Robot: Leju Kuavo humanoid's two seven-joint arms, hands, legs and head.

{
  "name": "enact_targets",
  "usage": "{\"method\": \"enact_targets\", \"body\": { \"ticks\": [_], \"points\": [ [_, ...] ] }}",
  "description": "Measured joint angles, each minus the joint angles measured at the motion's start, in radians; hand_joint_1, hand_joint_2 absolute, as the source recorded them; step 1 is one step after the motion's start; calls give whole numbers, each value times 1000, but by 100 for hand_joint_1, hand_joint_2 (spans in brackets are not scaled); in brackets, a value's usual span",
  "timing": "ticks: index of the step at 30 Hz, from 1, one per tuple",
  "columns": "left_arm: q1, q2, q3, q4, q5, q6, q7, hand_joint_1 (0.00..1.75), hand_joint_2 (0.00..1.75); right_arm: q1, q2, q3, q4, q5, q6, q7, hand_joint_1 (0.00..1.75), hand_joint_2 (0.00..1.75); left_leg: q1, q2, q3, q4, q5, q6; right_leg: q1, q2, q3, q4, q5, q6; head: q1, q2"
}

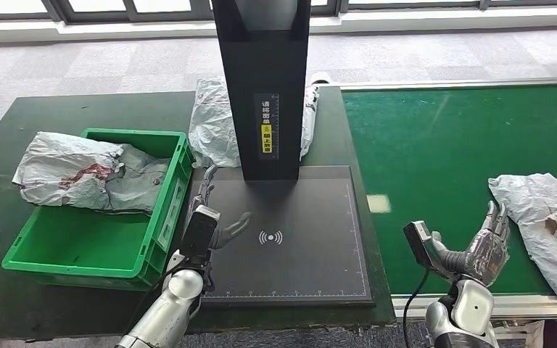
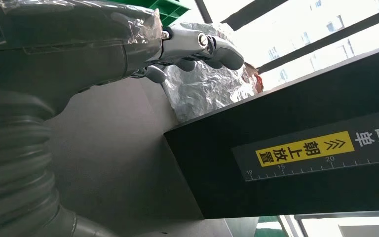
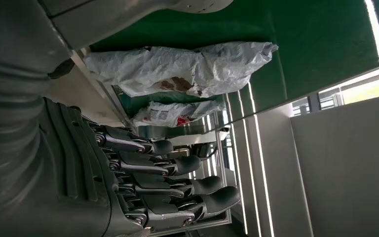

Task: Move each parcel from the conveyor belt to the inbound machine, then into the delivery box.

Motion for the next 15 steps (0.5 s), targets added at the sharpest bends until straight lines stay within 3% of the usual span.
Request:
{"method": "enact_targets", "body": {
  "ticks": [4, 9, 15],
  "points": [
    [-6, -5, 1, 9, -1, -1, 0, 0, 175, -2, -8, -35, 32, 12, 0, 6, 0, 175, 0, 0, 0, 0, 0, 0, 0, 0, -1, 0, 0, 0, 0, 0],
    [-11, -9, 4, 17, -5, -10, -2, 0, 175, 2, -19, -74, 64, 97, 2, 73, 0, 175, 0, 0, 0, 0, 0, 0, 0, 0, -1, 0, 0, 0, 0, 0],
    [-13, -10, 13, 21, -18, -11, -4, 0, 175, 6, -28, -139, 95, 126, 3, 51, 0, 175, 0, 1, 0, 0, 0, 0, 0, 1, -1, 0, 0, 0, 0, 0]
  ]
}}
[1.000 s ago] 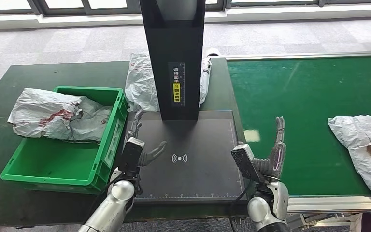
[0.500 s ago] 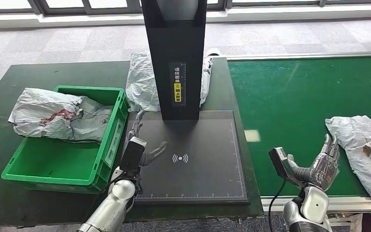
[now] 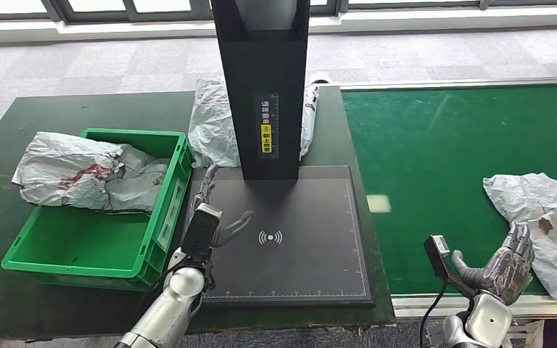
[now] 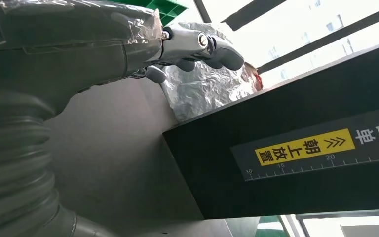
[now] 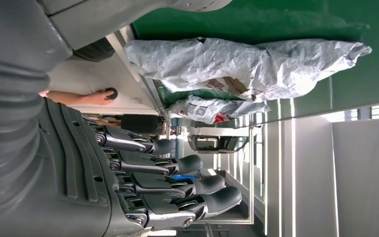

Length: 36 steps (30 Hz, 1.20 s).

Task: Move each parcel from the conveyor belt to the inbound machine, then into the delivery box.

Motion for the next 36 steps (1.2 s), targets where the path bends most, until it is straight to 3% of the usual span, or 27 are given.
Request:
{"method": "enact_targets", "body": {
  "ticks": [10, 20, 36],
  "points": [
    [0, -4, 5, 0, -3, 0, 0, 0, 175, 1, 4, -44, 13, 4, 38, 1, 0, 175, 0, -1, 0, 0, 0, 0, 0, 0, 0, 0, 0, 0, 0, 0],
    [0, -6, 5, -2, -23, -21, 11, 0, 175, 28, 21, -101, -6, -5, 205, -7, 0, 175, 0, -1, 0, 0, 0, 0, 0, -1, 0, 0, 0, 0, 0, 0],
    [0, -7, 5, -16, -29, -27, 18, 0, 175, 43, 36, -135, -43, -6, 278, -3, 0, 175, 0, -1, -1, 0, 0, 0, 0, -1, 0, 0, 0, 0, 0, 0]
  ]
}}
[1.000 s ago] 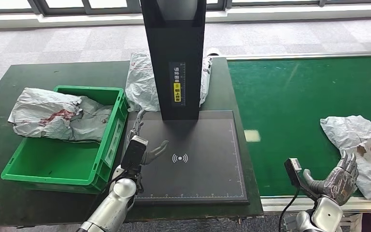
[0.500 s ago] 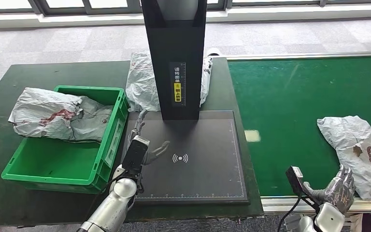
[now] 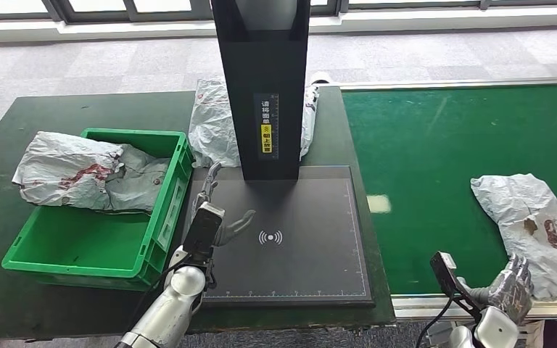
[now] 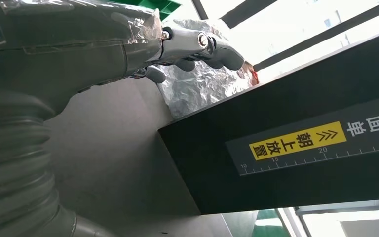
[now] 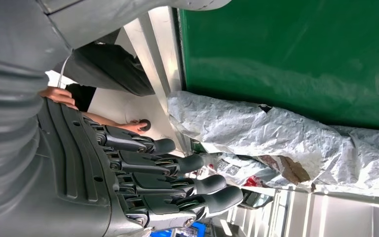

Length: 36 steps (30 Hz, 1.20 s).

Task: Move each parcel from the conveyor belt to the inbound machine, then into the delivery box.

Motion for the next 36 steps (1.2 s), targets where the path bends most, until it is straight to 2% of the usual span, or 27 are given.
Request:
{"method": "enact_targets", "body": {
  "ticks": [14, 36],
  "points": [
    [1, 0, 0, -15, -5, -9, 7, 0, 175, 20, 18, -24, -59, 9, 28, 4, 0, 175, 0, 0, 0, 0, 0, 0, 0, 0, 0, 0, 0, 0, 0, 0],
    [1, 0, 0, -15, -12, -9, 17, 0, 175, 21, 25, -31, -68, 18, 44, 4, 0, 175, 0, 0, 0, 0, 0, 0, 0, 0, 0, 0, 0, 0, 0, 0]
  ]
}}
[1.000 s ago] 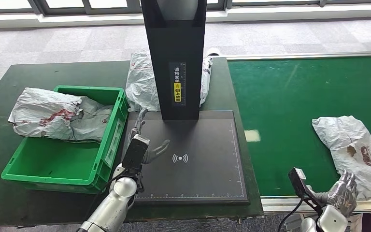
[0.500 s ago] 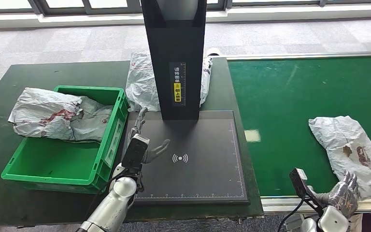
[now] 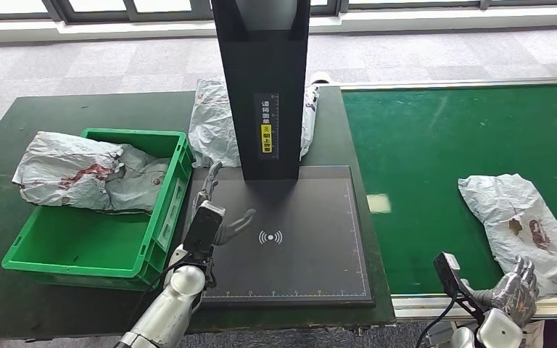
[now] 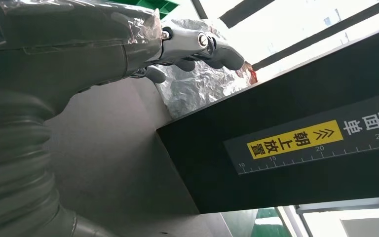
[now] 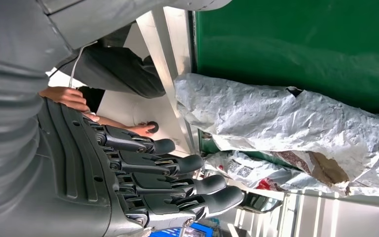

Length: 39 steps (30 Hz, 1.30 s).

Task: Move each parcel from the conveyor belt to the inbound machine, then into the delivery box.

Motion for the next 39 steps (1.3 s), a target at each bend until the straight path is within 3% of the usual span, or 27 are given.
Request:
{"method": "enact_targets", "body": {
  "ticks": [39],
  "points": [
    [24, 1, 27, -16, 6, 0, -2, 0, 175, -53, -23, 2, 87, -10, -28, -1, 0, 175, 0, 0, 0, 0, 0, 0, 0, 0, 0, 0, 0, 0, 0, 0]
  ]
}}
